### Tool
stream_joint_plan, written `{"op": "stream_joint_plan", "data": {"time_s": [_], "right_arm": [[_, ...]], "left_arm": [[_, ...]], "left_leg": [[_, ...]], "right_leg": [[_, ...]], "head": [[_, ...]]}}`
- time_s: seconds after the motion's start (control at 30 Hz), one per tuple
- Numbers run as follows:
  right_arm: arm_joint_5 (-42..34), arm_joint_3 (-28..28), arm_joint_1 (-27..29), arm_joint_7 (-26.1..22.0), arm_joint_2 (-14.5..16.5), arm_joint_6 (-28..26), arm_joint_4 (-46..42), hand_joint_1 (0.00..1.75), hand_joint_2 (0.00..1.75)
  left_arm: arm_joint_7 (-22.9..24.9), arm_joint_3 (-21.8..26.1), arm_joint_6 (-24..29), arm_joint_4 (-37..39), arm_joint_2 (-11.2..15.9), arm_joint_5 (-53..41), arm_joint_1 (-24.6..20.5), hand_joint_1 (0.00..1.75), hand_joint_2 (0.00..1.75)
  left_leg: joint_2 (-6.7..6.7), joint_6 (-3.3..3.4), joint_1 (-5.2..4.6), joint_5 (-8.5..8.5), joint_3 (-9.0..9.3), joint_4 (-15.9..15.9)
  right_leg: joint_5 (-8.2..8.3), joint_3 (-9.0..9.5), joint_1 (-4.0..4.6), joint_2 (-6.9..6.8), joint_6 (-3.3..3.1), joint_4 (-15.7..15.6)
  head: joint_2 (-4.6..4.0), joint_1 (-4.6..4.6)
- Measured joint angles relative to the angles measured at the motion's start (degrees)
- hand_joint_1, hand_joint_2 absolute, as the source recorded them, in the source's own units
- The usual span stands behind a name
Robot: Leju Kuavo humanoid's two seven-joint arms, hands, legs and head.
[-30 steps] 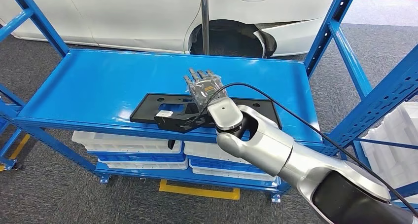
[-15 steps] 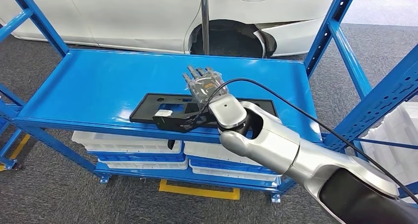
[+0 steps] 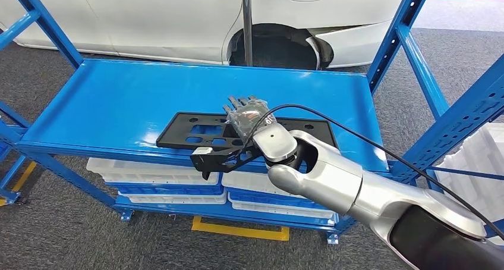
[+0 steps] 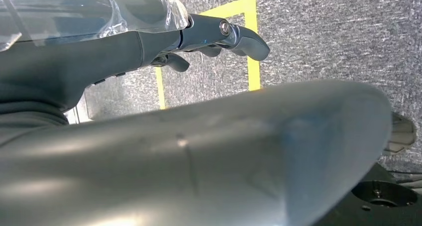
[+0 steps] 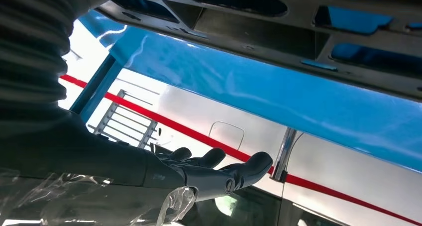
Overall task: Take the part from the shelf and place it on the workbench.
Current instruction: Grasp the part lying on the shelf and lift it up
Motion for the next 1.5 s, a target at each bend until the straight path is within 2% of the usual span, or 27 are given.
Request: {"op": "stream_joint_plan", "data": {"time_s": [0.6, 0.8, 1.07, 1.5], "right_arm": [[-3.8, 2.0, 1.5, -0.2, -1.0, -0.3, -0.3, 0.00, 1.75], [-7.4, 2.0, 3.2, -1.6, -1.1, -4.4, 0.4, 0.00, 1.75], [-8.4, 1.4, 4.4, -4.0, -0.7, -10.5, 4.4, 0.00, 1.75], [-10.3, -0.7, 5.6, -4.7, 0.4, -12.9, 7.9, 0.00, 1.75]], "left_arm": [[0.0, 0.0, 0.2, 0.0, 0.0, 0.0, 0.0, 0.00, 0.00], [0.0, 0.0, 0.0, 0.0, 0.0, -0.3, 0.0, 0.00, 0.00], [0.0, 0.0, -0.7, 0.0, 0.0, -0.4, 0.0, 0.00, 0.00], [0.0, 0.0, -0.7, 0.0, 0.0, -0.5, 0.0, 0.00, 0.00]], "left_leg": [[0.00, 0.00, 0.00, 0.00, 0.00, 0.0], [0.00, 0.00, 0.00, 0.00, -0.01, 0.0], [-0.01, 0.00, 0.00, 0.00, -0.01, 0.0], [-0.01, 0.00, 0.00, 0.00, -0.01, 0.0]], "right_leg": [[0.00, 0.00, 0.00, 0.00, 0.00, 0.0], [0.00, 0.01, 0.00, 0.00, 0.00, 0.0], [0.00, 0.02, -0.01, -0.01, 0.00, 0.0], [0.00, 0.02, -0.01, -0.02, 0.00, 0.0]], "head": [[-0.01, 0.00], [0.00, 0.00], [0.00, 0.00], [0.01, 0.00]]}}
